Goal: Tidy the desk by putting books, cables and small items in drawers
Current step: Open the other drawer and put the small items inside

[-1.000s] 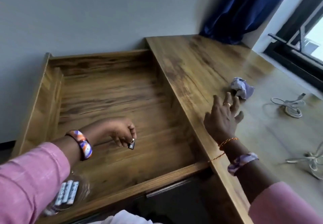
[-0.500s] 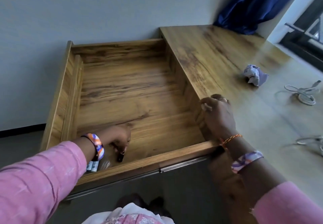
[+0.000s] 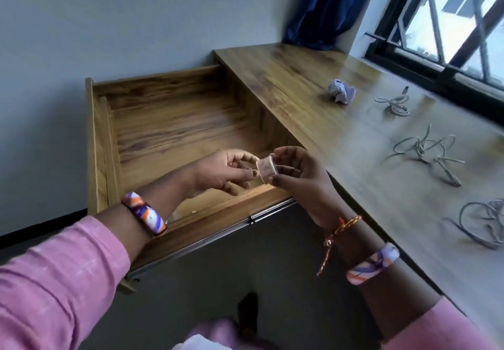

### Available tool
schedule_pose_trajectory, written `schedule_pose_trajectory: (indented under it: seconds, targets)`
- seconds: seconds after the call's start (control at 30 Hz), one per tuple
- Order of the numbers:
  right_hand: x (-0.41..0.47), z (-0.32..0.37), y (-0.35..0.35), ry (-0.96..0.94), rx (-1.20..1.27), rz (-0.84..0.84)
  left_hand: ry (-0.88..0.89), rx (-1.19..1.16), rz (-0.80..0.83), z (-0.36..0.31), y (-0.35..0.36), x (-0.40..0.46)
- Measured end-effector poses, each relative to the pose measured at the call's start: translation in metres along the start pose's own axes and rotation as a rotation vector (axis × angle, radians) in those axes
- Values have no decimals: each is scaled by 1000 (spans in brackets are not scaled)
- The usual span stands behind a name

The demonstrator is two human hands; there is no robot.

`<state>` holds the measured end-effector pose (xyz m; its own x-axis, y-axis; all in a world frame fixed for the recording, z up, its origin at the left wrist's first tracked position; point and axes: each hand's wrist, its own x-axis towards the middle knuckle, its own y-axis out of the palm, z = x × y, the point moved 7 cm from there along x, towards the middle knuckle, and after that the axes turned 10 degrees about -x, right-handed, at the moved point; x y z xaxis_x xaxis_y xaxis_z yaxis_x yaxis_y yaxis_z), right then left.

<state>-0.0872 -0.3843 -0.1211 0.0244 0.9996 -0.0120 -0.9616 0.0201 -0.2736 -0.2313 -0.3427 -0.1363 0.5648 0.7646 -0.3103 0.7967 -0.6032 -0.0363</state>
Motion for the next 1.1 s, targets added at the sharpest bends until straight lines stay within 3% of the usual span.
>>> schedule_pose_trajectory:
  seconds: [0.2, 0.33, 0.43, 0.63, 0.87, 0.97, 1.1]
  targets:
    - [-41, 20, 7, -49, 85, -2, 78, -293, 89, -15, 29, -36]
    - [-54, 31, 14, -77, 125, 32, 135, -293, 16, -18, 21, -48]
    - [-54, 30, 19, 15, 306, 42, 176, -282, -45, -20, 11, -56]
    - [-39, 12, 46, 237, 390, 141, 177, -282, -57, -14, -8, -63]
    - [20, -3, 79, 271, -50, 50, 63, -63, -212, 16, -71, -58]
    - [52, -11, 89, 223, -408, -15, -45, 31, -262, 42, -110, -55]
    - [83, -26, 116, 137, -812, 25, -191, 224, -216, 75, -143, -47]
